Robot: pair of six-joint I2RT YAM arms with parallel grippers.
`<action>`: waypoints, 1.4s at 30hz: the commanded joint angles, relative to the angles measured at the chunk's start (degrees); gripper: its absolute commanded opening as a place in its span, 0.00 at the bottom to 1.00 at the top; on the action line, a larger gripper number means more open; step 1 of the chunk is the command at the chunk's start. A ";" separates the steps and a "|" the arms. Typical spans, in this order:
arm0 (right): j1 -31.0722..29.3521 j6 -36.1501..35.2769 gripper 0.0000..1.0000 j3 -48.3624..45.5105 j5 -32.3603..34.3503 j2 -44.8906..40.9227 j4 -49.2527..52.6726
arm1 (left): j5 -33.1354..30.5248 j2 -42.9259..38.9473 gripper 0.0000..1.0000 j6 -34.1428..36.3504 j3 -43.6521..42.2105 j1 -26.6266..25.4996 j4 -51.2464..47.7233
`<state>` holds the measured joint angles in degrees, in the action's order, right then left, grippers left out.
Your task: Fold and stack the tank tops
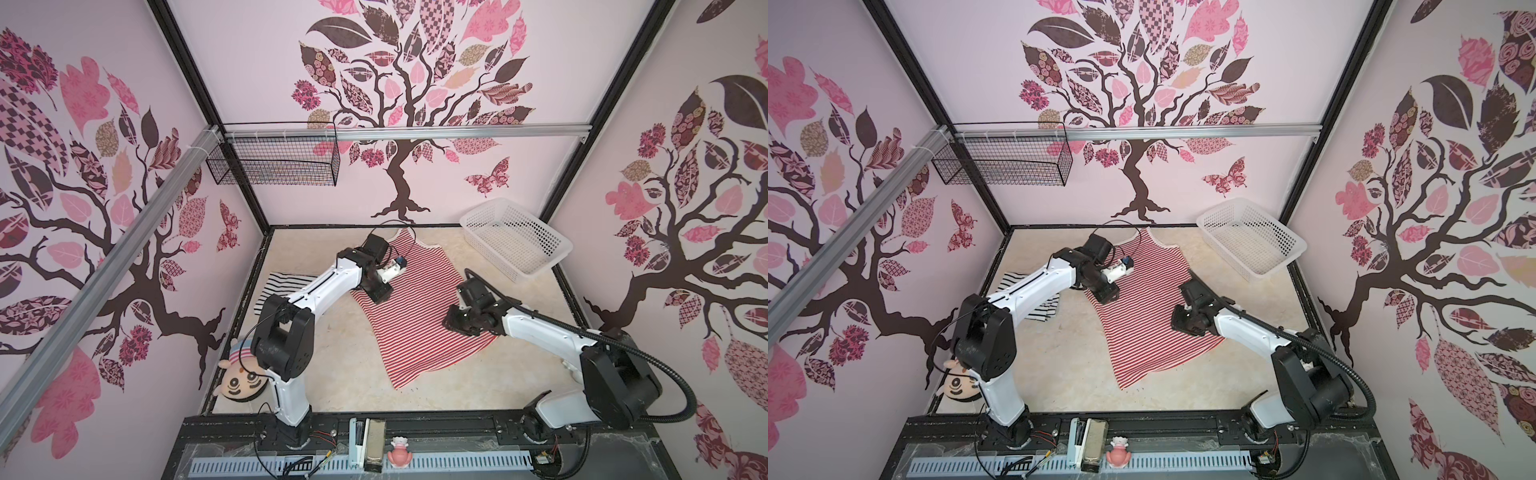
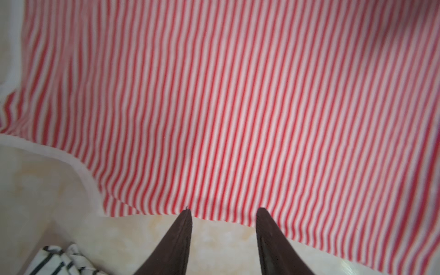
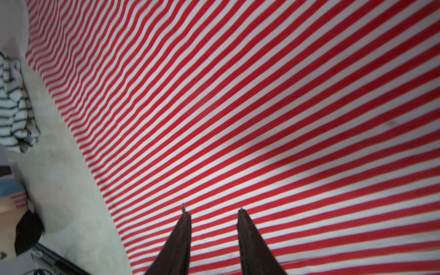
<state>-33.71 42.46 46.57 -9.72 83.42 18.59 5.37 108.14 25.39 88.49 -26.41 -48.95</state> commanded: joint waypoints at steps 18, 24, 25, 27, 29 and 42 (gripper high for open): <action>-2.59 3.57 0.40 -9.55 2.21 1.80 1.10 | -5.69 11.14 0.46 2.17 -1.42 3.43 -0.16; 9.06 -3.33 0.42 -11.13 1.71 0.03 2.79 | -4.70 3.18 0.46 3.05 -13.13 -4.06 -0.85; 10.83 -4.57 0.42 -10.61 1.63 0.66 3.24 | -4.04 2.20 0.46 2.96 -14.47 -5.48 -1.54; 13.80 -6.85 0.42 -9.59 1.92 2.12 3.13 | -3.09 0.60 0.46 2.83 -16.14 -8.32 -3.08; 17.18 -9.24 0.43 -7.29 2.30 5.31 2.91 | -2.07 -1.08 0.46 2.87 -17.43 -11.52 -4.76; 19.51 -11.97 0.45 7.61 3.56 4.70 10.29 | -2.27 -6.39 0.48 -1.04 -12.20 -9.38 -3.31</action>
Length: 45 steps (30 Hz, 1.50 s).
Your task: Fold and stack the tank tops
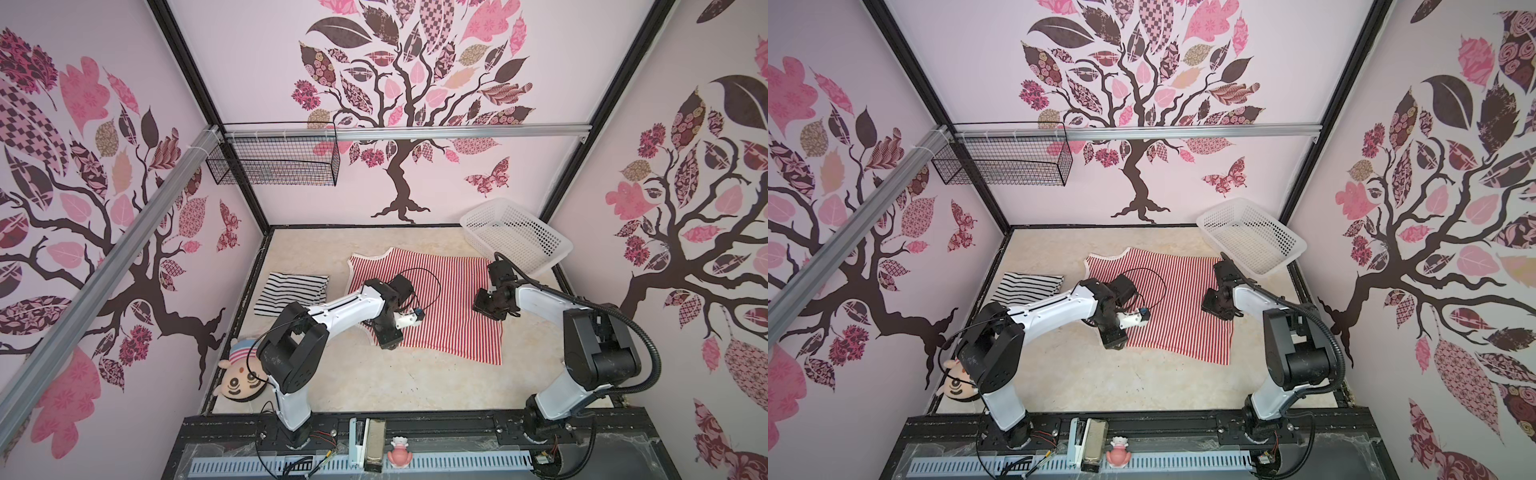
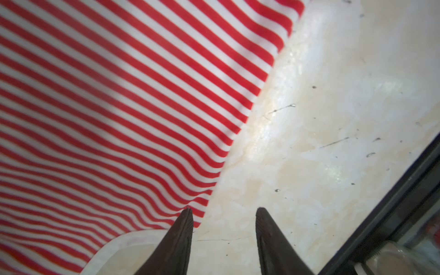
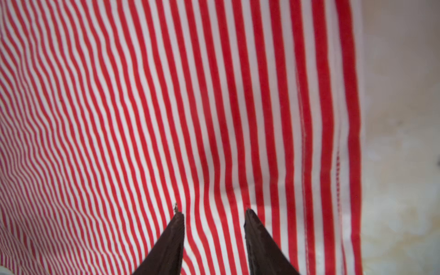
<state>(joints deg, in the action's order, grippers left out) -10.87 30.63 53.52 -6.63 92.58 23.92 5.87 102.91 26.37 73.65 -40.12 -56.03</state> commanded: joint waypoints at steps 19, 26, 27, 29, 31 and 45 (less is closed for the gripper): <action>-8.28 7.19 0.46 -23.67 -0.50 -23.24 5.23 | -8.34 6.52 0.48 -0.58 -0.27 16.48 10.51; -2.62 5.54 0.47 -22.94 0.60 -21.31 5.33 | -5.65 0.48 0.48 -0.35 -8.17 16.30 8.59; -1.79 5.51 0.47 -22.90 0.57 -21.22 5.08 | -5.40 -0.45 0.48 -0.44 -9.27 16.21 8.48; -1.43 5.17 0.47 -22.31 0.65 -21.00 4.99 | -5.18 -2.03 0.48 -0.52 -10.97 16.06 8.32; -1.21 5.18 0.47 -21.61 1.84 -20.60 5.72 | -4.40 -3.29 0.48 -0.77 -12.05 15.86 7.58; -1.15 11.26 0.61 -20.22 1.81 -34.25 10.63 | -9.28 -14.86 0.52 -1.24 -14.47 5.87 11.17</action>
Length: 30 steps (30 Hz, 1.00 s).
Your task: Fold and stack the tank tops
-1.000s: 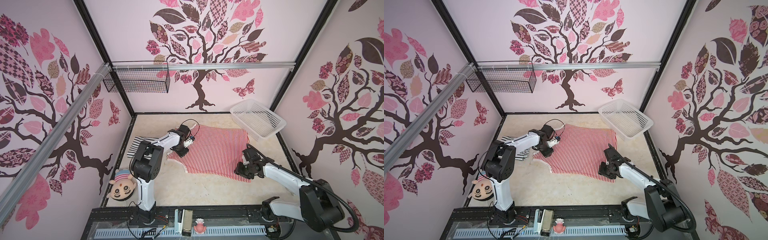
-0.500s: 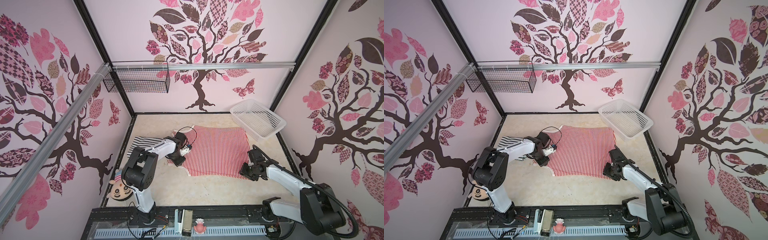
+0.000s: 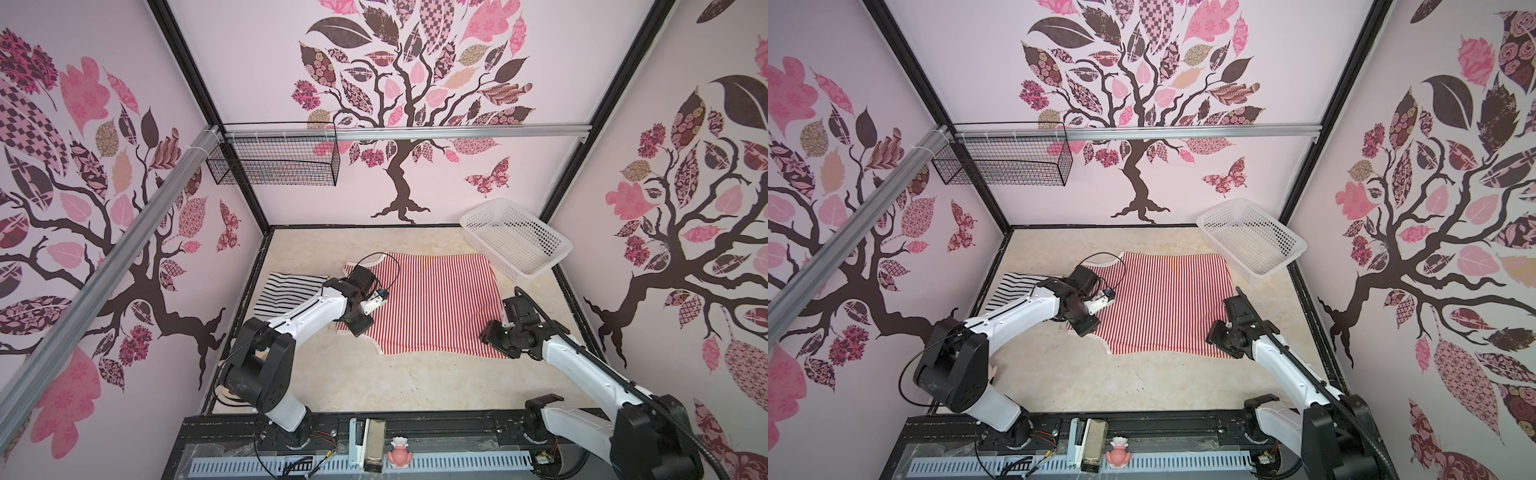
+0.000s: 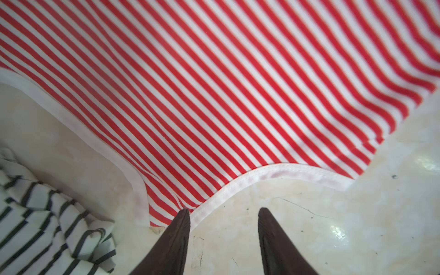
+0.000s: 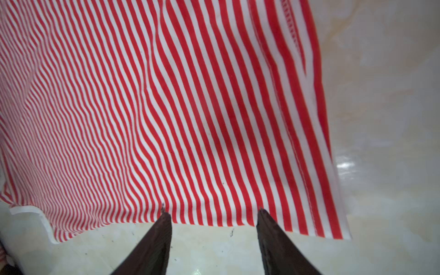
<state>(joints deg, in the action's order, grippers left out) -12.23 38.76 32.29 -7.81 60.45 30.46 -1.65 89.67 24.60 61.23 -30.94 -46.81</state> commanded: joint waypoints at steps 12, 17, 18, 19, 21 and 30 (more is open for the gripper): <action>0.27 15.15 0.57 -8.21 12.98 -10.85 7.89 | 3.93 -1.95 0.58 0.96 -4.56 -8.00 5.91; 0.52 15.12 0.56 -8.83 13.95 -10.37 7.42 | 2.55 -2.59 0.57 1.68 -7.03 -10.91 7.01; 0.69 14.86 0.56 -8.73 14.11 -9.98 7.22 | 2.50 -2.65 0.57 1.64 -7.32 -11.23 7.15; 0.95 14.61 0.55 -8.65 14.16 -9.53 6.93 | 2.67 -2.79 0.57 1.44 -7.43 -11.39 7.18; 1.39 14.24 0.52 -8.40 14.75 -8.72 6.38 | 2.88 -2.99 0.57 1.33 -7.46 -11.42 7.17; 2.82 12.48 0.37 -7.34 14.42 -4.41 2.83 | 2.28 -3.45 0.57 1.22 -7.77 -11.42 6.86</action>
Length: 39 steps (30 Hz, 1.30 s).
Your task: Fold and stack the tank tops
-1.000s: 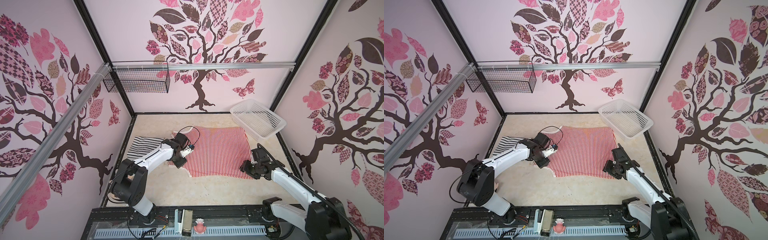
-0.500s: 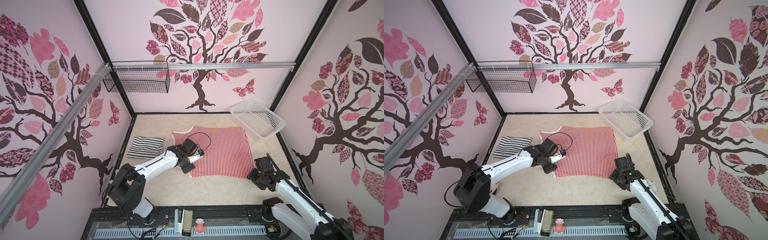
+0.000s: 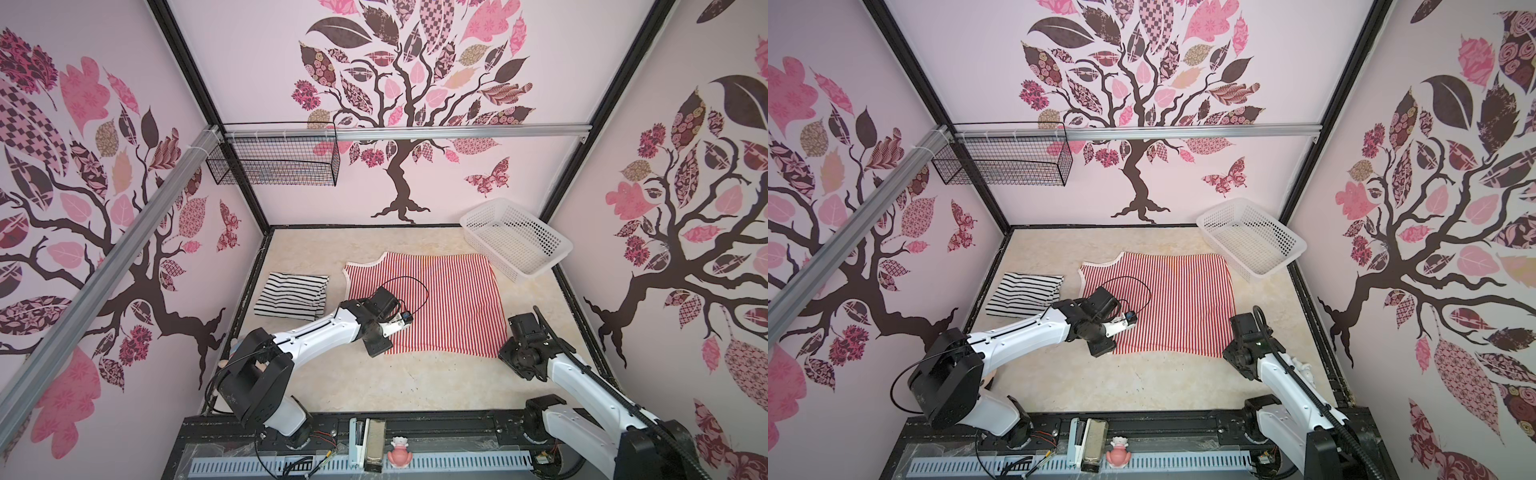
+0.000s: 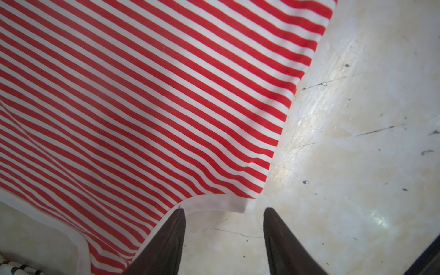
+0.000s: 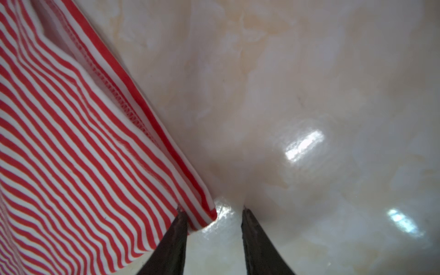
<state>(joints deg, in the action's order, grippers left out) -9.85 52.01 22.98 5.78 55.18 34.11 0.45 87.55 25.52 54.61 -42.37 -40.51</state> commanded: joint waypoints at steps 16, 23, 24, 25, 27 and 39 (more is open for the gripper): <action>0.53 -2.87 0.11 2.43 -0.27 5.33 -5.19 | -0.45 -2.21 0.57 1.08 -2.99 0.08 0.47; 0.53 -5.19 0.00 4.52 -1.77 4.55 -4.38 | 0.11 -2.15 0.57 2.77 -3.57 -0.13 0.31; 0.53 -5.54 0.00 4.92 -1.85 4.29 -4.01 | 0.26 -2.04 0.57 3.04 -3.68 -0.27 0.35; 0.53 -5.87 0.00 5.28 -1.85 4.03 -3.59 | 0.07 -1.88 0.57 3.28 -3.78 -0.39 0.66; 0.53 -6.30 0.00 5.88 -1.68 3.47 -2.72 | -0.43 -1.31 0.57 3.55 -4.09 -0.91 1.41; 0.53 -6.69 0.00 6.55 -2.86 2.04 -1.76 | -3.18 2.92 0.58 4.08 -5.47 -2.45 5.12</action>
<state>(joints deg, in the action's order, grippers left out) -9.56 46.06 28.16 3.49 57.95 30.79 -1.80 89.47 28.86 50.43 -44.58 -37.65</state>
